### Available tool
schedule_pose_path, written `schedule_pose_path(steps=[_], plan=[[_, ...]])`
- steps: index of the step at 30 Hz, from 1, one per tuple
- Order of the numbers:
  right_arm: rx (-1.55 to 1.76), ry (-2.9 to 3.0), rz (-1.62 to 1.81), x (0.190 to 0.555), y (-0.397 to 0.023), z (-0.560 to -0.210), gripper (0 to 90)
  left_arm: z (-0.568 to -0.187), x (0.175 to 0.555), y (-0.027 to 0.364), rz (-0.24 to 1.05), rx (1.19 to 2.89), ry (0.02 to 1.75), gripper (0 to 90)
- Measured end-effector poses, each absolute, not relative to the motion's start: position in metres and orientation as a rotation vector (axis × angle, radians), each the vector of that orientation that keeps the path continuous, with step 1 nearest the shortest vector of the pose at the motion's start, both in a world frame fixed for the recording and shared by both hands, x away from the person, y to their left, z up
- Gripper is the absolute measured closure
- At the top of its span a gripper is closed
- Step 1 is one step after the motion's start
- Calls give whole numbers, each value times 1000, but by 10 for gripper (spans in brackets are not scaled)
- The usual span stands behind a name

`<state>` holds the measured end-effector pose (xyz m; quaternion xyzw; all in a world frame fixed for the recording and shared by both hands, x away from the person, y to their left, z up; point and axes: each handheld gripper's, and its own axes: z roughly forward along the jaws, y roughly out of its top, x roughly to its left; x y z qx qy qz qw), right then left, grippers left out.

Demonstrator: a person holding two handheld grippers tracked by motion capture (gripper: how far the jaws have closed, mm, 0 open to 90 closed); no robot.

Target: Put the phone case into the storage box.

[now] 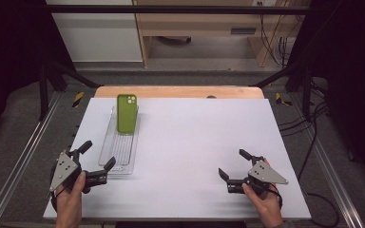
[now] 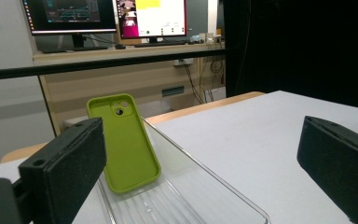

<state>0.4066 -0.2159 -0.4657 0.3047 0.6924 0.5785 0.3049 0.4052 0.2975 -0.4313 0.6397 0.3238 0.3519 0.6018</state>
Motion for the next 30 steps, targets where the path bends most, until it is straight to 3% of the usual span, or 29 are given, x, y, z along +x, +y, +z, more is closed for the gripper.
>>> schedule_pose_path(steps=[30], plan=[[830,1769,1540,408,-225,-463,27,-456,405,290,772,1529,744,11]])
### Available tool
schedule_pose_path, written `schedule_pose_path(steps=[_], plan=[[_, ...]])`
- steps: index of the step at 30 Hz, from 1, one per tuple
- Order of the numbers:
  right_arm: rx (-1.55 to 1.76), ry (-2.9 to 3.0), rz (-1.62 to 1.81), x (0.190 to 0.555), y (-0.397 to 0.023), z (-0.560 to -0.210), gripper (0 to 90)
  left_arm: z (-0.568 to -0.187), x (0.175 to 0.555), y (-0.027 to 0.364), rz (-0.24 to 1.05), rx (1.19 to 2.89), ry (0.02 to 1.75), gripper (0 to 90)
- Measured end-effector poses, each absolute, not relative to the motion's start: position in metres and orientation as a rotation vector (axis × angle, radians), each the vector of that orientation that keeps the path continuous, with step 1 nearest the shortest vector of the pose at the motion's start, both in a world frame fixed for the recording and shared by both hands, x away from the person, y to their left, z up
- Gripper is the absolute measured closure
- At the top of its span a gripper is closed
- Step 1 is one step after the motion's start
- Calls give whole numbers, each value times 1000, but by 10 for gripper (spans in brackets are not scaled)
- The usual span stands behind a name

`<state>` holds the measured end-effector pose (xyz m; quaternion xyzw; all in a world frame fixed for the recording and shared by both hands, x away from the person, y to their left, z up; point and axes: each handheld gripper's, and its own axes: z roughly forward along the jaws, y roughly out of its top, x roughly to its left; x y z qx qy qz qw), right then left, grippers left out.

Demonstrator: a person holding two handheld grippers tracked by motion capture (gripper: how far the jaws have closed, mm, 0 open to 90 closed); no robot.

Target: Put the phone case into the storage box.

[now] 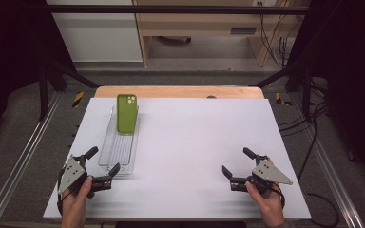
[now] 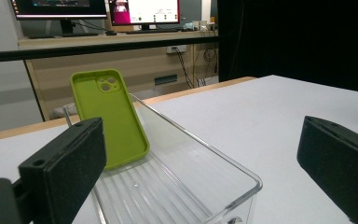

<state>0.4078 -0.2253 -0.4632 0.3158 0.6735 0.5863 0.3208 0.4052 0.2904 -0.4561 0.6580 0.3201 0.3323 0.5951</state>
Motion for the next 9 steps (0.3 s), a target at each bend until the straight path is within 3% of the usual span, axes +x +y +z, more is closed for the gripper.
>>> schedule_pose_path(steps=[9], plan=[[859,1738,1528,409,-232,-463,27,-455,404,295,787,1509,761,11]])
